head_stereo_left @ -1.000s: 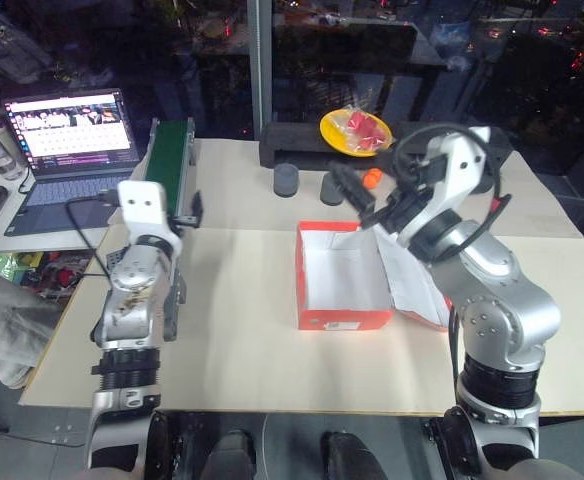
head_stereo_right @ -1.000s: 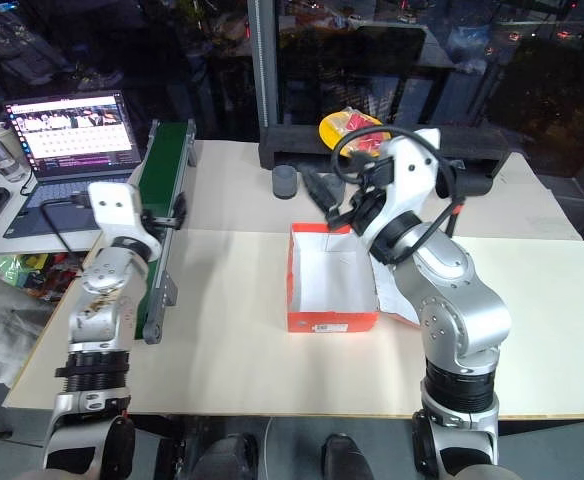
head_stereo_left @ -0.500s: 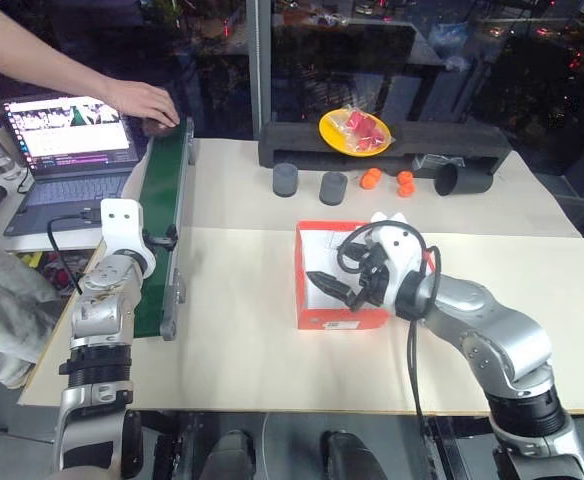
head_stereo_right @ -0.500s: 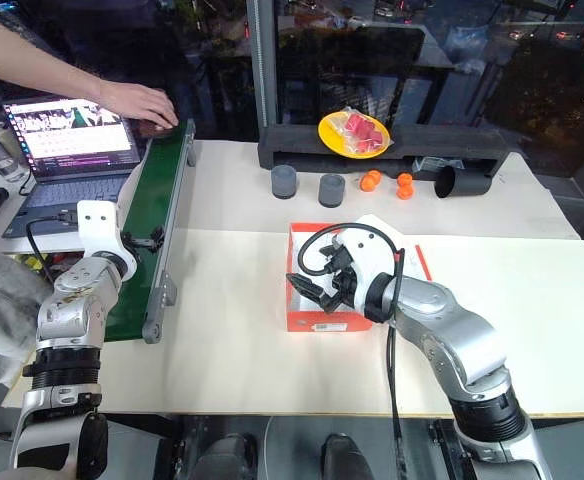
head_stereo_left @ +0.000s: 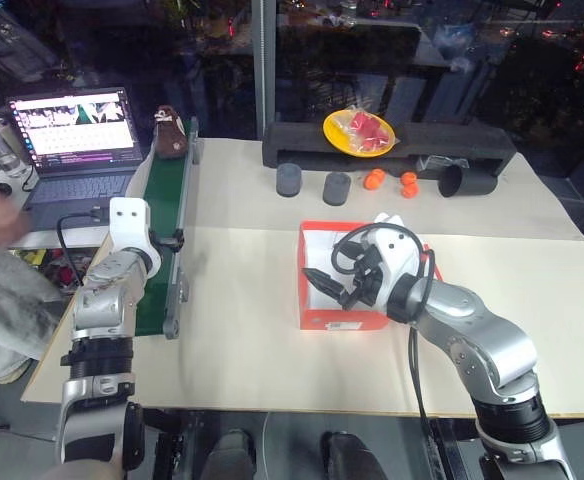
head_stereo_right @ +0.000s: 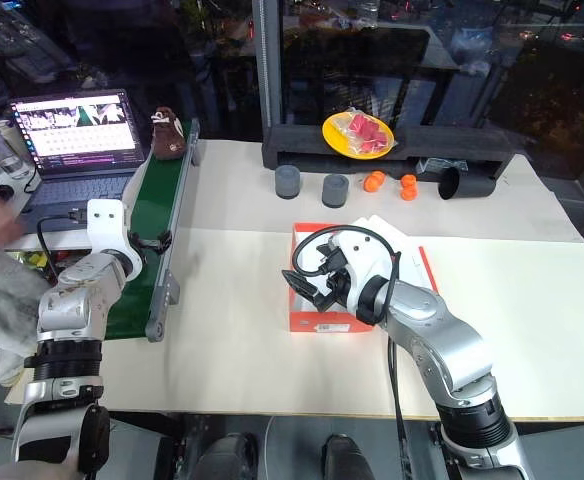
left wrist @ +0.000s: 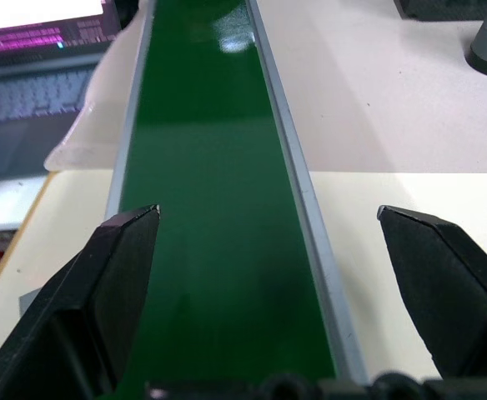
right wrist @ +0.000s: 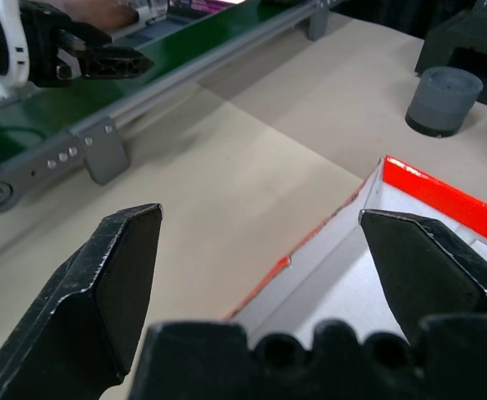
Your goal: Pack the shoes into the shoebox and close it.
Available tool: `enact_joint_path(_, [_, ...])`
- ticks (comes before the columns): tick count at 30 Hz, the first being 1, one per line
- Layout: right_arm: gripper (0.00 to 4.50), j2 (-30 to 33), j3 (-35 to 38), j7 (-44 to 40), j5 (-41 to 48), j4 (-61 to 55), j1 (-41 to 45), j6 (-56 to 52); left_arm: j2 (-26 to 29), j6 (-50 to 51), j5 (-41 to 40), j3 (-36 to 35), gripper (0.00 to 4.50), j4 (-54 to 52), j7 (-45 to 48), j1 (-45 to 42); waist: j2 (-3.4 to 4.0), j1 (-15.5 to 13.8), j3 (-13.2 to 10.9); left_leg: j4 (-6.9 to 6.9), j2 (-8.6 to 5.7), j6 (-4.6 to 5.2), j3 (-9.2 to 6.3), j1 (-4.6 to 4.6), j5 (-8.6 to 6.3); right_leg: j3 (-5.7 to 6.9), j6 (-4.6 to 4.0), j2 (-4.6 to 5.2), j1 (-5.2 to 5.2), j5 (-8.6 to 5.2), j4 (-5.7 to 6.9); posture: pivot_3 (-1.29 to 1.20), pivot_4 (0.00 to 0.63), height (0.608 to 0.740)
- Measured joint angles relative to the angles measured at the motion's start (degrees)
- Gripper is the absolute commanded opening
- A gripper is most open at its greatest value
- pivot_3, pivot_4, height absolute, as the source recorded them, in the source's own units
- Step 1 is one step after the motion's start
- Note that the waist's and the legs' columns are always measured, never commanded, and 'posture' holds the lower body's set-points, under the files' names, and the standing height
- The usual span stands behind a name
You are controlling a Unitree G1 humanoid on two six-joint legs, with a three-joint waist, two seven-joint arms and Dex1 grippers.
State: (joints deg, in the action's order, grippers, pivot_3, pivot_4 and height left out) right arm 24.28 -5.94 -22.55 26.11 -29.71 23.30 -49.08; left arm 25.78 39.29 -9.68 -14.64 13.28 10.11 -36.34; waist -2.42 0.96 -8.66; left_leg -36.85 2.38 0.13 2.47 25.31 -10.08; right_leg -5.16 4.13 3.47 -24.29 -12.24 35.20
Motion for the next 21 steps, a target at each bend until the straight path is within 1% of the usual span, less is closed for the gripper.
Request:
enact_joint_path(6, [4.48,-0.1,1.1,0.2,1.1,-0.9,-0.1,-1.0,1.7,5.0,-0.4,0.1,4.50,1.2,0.6,-4.4,0.00,0.0,0.0,0.00,0.00,0.00,0.00,0.00,0.00,-0.01,0.00,0.00,0.00,0.00,0.00,0.00,0.150,0.740])
enact_joint_path(10, [4.48,-0.2,1.2,0.4,1.2,-1.0,-0.6,-1.3,1.9,8.2,-0.1,0.1,4.50,2.5,0.0,-5.0,0.00,0.1,0.0,0.00,0.00,0.00,0.00,0.00,0.00,-0.01,0.00,-0.01,-0.01,0.00,0.02,0.00,0.150,0.740])
enact_joint_path(17, [4.48,-1.4,1.2,1.6,1.2,-1.1,-0.7,-1.4,3.4,17.9,0.5,-0.1,4.50,3.5,-2.7,-9.7,0.00,0.0,0.0,0.00,-0.01,0.00,-0.01,0.00,0.00,0.00,0.01,-0.01,-0.01,0.00,0.02,0.00,0.150,0.740])
enact_joint_path(21, [4.48,-1.4,1.5,1.9,1.2,-1.1,-1.0,-1.4,3.9,19.7,0.5,0.0,4.50,3.4,-2.9,-11.9,0.00,0.0,0.0,0.00,-0.01,-0.01,-0.01,0.00,0.00,0.00,0.01,-0.01,-0.01,0.00,0.03,0.00,0.150,0.740])
